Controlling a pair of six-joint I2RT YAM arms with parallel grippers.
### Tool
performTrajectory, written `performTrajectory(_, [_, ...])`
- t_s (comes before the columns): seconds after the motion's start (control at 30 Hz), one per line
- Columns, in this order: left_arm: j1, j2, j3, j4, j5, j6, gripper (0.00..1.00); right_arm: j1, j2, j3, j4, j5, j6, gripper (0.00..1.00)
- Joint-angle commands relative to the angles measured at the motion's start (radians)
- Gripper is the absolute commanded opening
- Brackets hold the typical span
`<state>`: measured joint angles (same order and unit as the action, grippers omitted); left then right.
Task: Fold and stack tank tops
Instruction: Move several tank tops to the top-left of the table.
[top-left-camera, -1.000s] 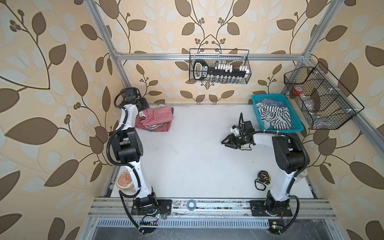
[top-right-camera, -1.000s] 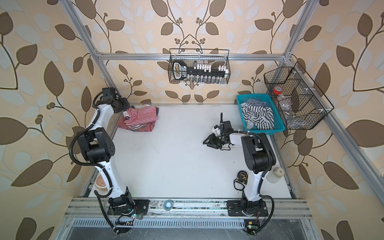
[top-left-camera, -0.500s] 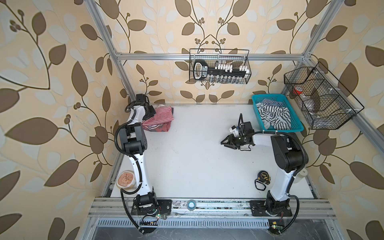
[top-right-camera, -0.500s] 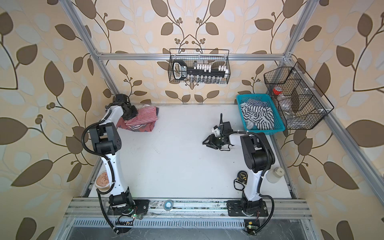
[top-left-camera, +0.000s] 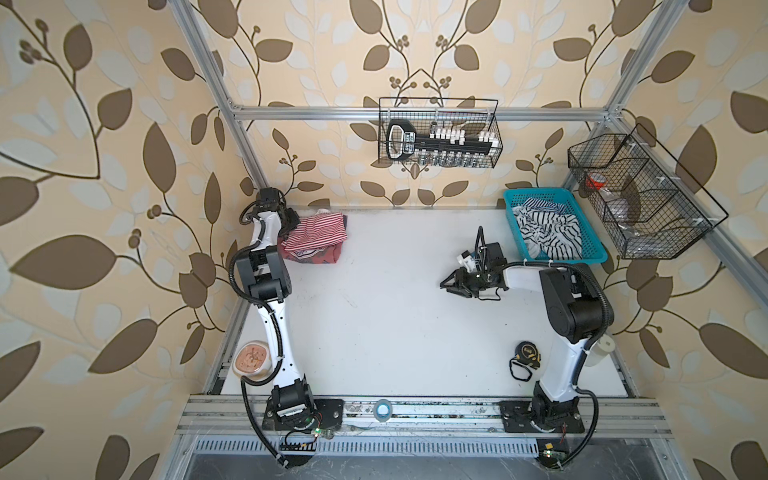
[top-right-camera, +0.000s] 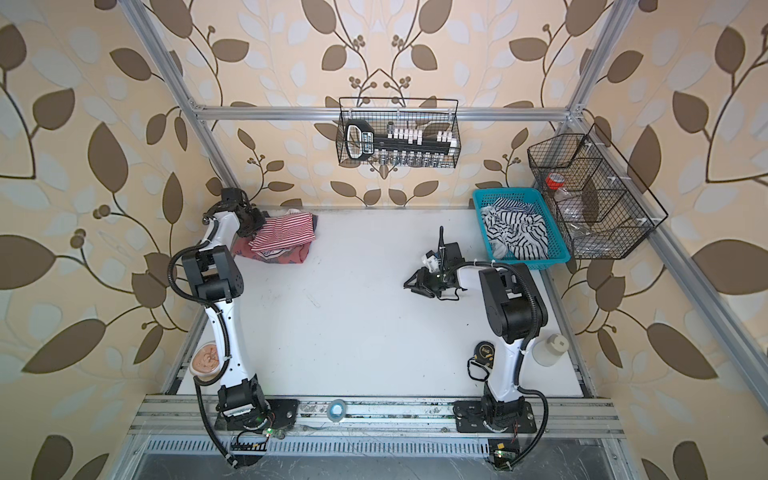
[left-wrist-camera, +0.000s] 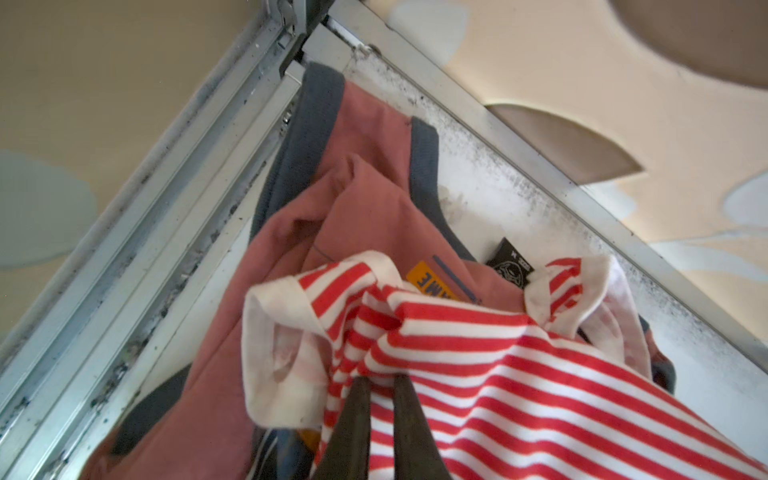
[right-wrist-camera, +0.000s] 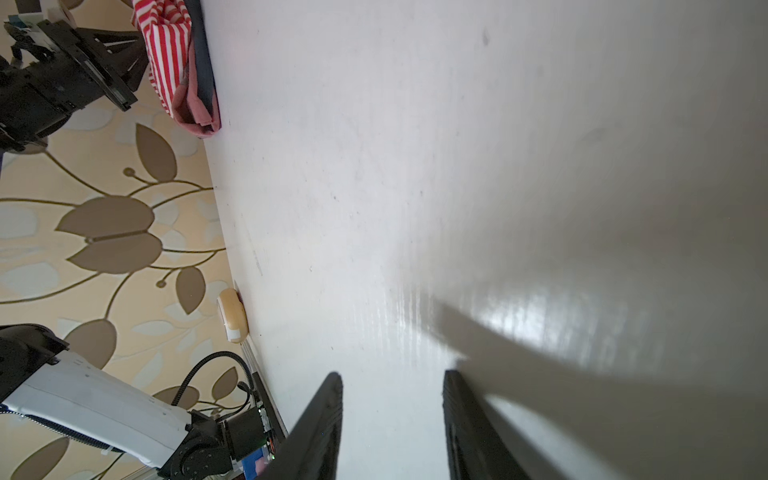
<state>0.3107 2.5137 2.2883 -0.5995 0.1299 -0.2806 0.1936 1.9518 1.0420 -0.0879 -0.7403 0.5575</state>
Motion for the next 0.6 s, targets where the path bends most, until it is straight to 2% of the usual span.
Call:
performTrajectory(0.0, [0.008,0.023,0.057,0.027,0.012,0.006,0.16,0.020,0.046,0.032,-0.057,0.042,0.001,0.42])
performTrajectory(0.2, [0.025,0.089,0.095,0.020,0.016,0.004,0.15,0.067,0.051,0.090,-0.050,0.033,0.026,0.41])
performTrajectory(0.3, [0.034,0.099,0.077,0.023,0.060,-0.022,0.13,0.101,0.066,0.147,-0.007,0.006,0.062,0.41])
performTrajectory(0.37, [0.033,0.083,0.018,0.035,0.085,-0.050,0.12,0.123,0.091,0.195,0.021,-0.015,0.088,0.41])
performTrajectory(0.57, [0.011,-0.048,-0.306,0.177,0.125,-0.146,0.07,0.149,0.188,0.410,0.058,-0.053,0.142,0.41])
